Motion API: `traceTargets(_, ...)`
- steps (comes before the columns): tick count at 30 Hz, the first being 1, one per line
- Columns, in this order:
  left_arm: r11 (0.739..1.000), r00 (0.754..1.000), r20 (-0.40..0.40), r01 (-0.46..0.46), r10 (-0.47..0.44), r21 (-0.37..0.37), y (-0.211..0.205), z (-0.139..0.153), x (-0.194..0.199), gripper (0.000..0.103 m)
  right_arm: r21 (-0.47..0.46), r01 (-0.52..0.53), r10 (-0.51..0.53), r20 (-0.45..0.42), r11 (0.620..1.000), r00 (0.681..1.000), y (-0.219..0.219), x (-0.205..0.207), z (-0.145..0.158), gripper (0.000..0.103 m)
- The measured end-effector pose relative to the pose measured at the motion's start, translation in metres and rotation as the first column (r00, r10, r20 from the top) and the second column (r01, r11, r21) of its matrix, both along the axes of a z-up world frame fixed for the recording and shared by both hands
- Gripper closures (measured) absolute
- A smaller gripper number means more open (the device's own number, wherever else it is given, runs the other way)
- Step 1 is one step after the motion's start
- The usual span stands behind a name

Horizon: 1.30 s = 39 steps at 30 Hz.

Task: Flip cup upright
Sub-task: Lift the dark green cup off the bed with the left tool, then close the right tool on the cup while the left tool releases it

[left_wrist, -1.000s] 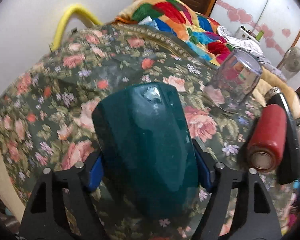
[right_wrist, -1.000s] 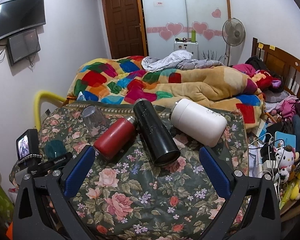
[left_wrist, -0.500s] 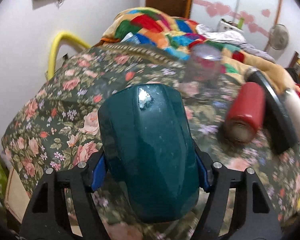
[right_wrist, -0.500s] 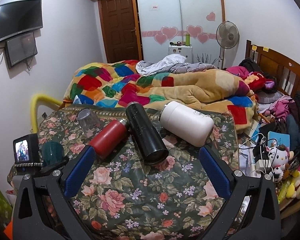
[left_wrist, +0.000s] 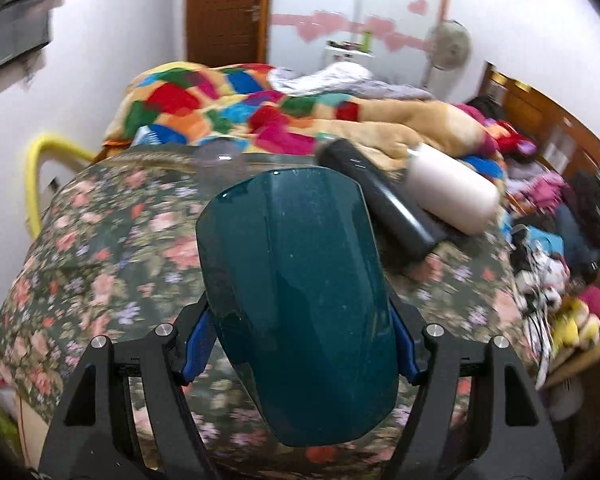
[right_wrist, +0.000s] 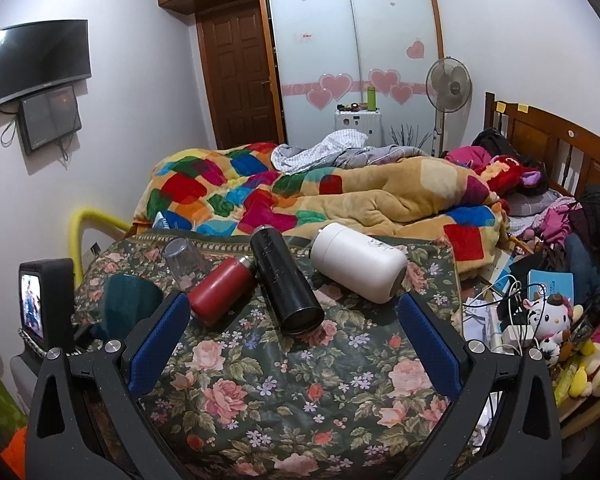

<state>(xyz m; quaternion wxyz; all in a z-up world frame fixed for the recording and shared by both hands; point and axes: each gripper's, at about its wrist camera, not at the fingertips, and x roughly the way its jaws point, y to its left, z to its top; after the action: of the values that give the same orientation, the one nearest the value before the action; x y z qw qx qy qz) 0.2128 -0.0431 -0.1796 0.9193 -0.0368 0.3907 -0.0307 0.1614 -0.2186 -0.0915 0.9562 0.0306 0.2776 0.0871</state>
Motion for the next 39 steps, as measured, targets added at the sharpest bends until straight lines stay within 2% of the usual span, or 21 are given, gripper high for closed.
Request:
traceTargets(4,0.993,0.993,-0.028,0.116,-0.116,0.004,-0.030,-0.013,0.005,0.031,0.010,0.009,-0.009,-0.004,1.000,1.000,-0.008,-0.001,-0.003,0.000)
traceTargets(8,0.981,0.979,-0.075,0.192,-0.190,0.031,-0.053,-0.037,0.015,0.031,0.011,0.016,-0.016,-0.026,1.000,1.000,-0.015,0.003,-0.011,0.000)
traceTargets(11,0.975,0.972,-0.114,0.215,-0.207,0.054,-0.067,-0.056,0.019,0.031,0.007,0.021,-0.021,-0.046,1.000,0.999,-0.018,0.006,-0.018,0.000)
traceTargets(17,0.978,0.967,-0.178,0.197,-0.183,0.062,-0.070,-0.083,0.031,0.031,0.004,0.021,-0.021,-0.087,1.000,0.996,-0.020,0.012,-0.029,0.000)
traceTargets(27,0.977,0.959,-0.217,0.200,-0.180,0.076,-0.075,-0.096,0.039,0.031,0.008,0.015,-0.014,-0.135,1.000,0.991,-0.018,0.017,-0.039,0.000)
traceTargets(30,0.979,0.957,-0.216,0.203,-0.192,0.029,-0.071,-0.093,0.038,0.030,0.005,0.013,-0.012,-0.144,1.000,0.989,-0.017,0.016,-0.039,0.000)
traceTargets(32,0.976,0.949,-0.229,0.218,-0.217,-0.019,-0.069,-0.091,0.038,0.020,0.003,0.013,-0.012,-0.148,1.000,0.989,-0.017,0.016,-0.038,0.000)
traceTargets(33,0.975,0.946,-0.236,0.220,-0.221,-0.031,-0.067,-0.090,0.037,0.019,0.002,0.012,-0.011,-0.149,1.000,0.989,-0.017,0.015,-0.038,0.000)
traceTargets(36,0.975,0.948,-0.231,0.221,-0.221,-0.028,-0.064,-0.084,0.029,0.019,0.000,0.010,-0.010,-0.147,1.000,0.989,-0.016,0.012,-0.035,0.000)
traceTargets(39,0.975,0.957,-0.189,0.220,-0.219,-0.017,-0.057,-0.068,0.015,0.019,-0.008,0.013,-0.014,-0.135,1.000,0.991,-0.014,0.008,-0.030,0.000)
